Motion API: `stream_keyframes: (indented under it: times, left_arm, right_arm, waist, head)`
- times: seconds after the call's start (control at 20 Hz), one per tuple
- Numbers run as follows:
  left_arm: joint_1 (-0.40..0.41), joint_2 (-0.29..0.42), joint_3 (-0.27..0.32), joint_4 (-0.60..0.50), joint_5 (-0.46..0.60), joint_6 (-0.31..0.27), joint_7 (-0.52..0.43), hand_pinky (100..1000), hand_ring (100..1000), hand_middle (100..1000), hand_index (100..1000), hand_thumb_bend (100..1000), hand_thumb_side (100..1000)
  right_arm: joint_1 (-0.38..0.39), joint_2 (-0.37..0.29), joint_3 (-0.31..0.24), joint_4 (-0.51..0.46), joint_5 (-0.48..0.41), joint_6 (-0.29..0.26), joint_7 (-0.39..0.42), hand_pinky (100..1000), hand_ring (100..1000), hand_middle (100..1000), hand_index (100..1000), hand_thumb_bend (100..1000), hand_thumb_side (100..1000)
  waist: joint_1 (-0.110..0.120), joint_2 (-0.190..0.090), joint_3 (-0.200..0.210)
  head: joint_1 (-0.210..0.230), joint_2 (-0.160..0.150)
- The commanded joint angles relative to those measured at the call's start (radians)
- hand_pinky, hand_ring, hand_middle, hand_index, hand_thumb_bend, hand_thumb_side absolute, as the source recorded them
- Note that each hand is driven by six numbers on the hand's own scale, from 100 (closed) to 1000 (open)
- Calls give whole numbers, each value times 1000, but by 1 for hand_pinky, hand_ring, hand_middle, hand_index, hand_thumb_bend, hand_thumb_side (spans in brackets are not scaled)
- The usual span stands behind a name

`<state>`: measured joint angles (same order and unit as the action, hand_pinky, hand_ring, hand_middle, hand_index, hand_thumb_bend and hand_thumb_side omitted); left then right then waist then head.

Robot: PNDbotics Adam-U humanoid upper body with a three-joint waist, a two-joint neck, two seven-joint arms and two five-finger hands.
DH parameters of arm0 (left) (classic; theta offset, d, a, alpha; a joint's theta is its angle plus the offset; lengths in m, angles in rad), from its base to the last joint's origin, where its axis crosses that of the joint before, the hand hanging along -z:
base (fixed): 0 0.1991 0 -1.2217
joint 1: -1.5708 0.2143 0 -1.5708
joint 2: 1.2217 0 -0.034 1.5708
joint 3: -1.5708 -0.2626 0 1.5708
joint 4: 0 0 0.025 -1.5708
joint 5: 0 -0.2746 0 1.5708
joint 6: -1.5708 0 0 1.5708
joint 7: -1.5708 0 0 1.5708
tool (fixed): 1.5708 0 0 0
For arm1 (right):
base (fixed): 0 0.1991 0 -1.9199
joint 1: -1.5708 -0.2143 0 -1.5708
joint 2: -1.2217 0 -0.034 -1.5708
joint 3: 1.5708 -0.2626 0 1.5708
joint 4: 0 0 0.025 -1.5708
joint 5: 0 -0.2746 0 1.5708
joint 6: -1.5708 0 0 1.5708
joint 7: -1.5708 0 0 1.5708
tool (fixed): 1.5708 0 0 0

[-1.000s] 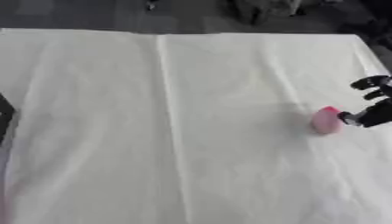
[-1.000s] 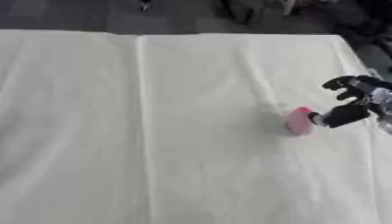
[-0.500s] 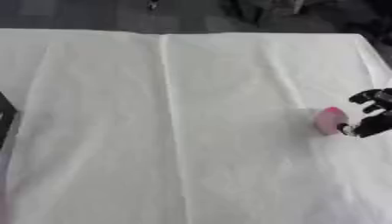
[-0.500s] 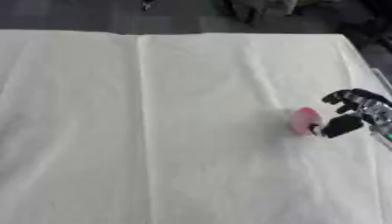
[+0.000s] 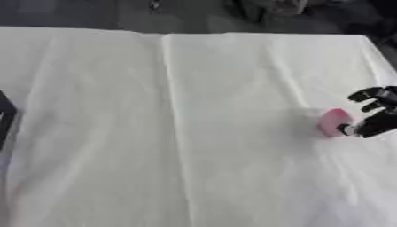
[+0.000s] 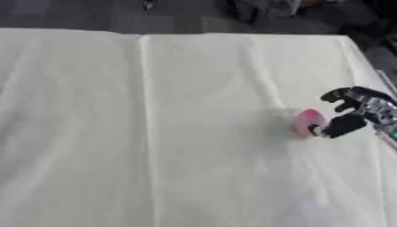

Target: Pick up the objects with one hand, pass them to the other hand, and then place them into the box on the other side of the table.

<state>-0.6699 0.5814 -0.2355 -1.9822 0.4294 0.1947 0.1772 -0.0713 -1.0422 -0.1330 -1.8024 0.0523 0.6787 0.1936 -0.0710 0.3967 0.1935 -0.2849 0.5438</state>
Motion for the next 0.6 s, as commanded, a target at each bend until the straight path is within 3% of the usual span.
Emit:
stream_keyframes:
  times: [0.05,0.4,0.45,0.6]
  left_arm:
    - [-20,13,4,-18,2,2,-2,961,1000,612,835,164,899]
    - [-28,9,1,-18,5,4,-7,965,1000,612,829,166,902]
    - [-29,8,0,-18,6,5,-8,964,1000,610,828,166,904]
    - [-29,7,-2,-18,7,8,-9,964,1000,608,824,167,906]
  right_arm:
    - [-15,-27,5,15,46,18,15,898,904,907,888,403,100]
    - [-44,-6,28,51,98,27,24,894,893,890,873,346,100]
    - [-47,-3,30,57,105,31,18,889,883,874,858,284,100]
    - [-51,6,43,73,128,44,-1,886,859,814,803,207,100]
  waist:
    - [3,-14,3]
    - [5,-6,10]
    - [5,-6,11]
    - [5,-5,15]
  head:
    - [-9,-9]
    - [-16,-10]
    - [-18,-11]
    - [-22,-14]
